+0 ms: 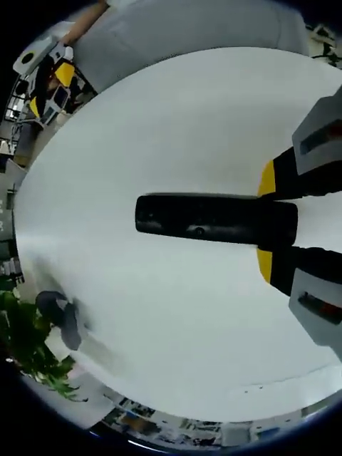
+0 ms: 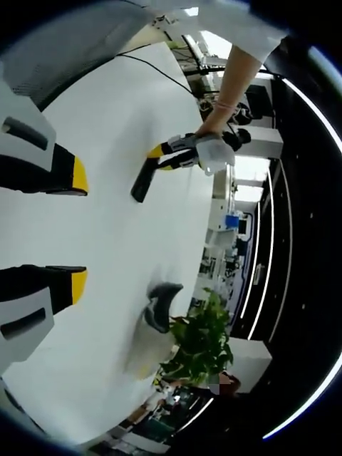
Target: Press the specified remote control buttons in sequence, fully releasing each button before pressing the next.
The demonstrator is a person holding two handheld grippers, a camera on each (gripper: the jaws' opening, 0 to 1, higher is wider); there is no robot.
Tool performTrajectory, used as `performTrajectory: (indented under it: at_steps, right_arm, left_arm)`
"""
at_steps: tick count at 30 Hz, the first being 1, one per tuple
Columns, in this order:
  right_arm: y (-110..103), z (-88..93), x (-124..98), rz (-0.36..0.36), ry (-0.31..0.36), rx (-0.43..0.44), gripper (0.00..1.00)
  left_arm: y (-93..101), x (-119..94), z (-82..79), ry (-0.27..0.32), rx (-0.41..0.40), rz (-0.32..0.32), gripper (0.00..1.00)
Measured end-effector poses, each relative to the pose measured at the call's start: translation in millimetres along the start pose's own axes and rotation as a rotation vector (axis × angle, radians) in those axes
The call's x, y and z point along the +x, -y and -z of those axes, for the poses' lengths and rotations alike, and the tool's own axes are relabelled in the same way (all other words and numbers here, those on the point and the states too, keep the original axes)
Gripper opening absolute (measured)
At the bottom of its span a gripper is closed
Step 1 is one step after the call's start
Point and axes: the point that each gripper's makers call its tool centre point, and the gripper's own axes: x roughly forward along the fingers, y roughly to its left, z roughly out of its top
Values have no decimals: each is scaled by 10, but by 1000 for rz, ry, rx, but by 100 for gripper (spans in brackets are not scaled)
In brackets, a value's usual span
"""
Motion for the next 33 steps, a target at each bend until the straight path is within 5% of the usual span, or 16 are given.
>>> performTrajectory:
  at_steps: [9,12,33]
  right_arm:
    - [-44,-44,-6,-21,23,14,34]
    - [-73,-64,-3,-32,32,13,38]
    - [-140,-10,15,-65,-1,-23,27]
  left_arm:
    - [35,-11,8,18,0,-23,23]
    - [172,-12,0,44,-23,19,23]
    - [824,-44,-13,49,-50,0,23]
